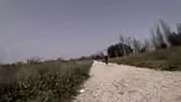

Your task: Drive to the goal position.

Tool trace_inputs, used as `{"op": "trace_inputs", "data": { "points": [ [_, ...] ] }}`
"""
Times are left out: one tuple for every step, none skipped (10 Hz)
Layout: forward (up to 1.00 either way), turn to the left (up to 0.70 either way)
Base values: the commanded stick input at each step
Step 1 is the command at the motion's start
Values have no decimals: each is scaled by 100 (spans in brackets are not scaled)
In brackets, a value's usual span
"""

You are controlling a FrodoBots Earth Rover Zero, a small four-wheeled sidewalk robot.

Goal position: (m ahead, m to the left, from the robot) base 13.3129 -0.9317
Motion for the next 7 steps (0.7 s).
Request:
{"op": "trace_inputs", "data": {
  "points": [
    [70,0],
    [70,0],
    [70,0],
    [70,0],
    [70,0],
    [70,0],
    [70,0]
  ]
}}
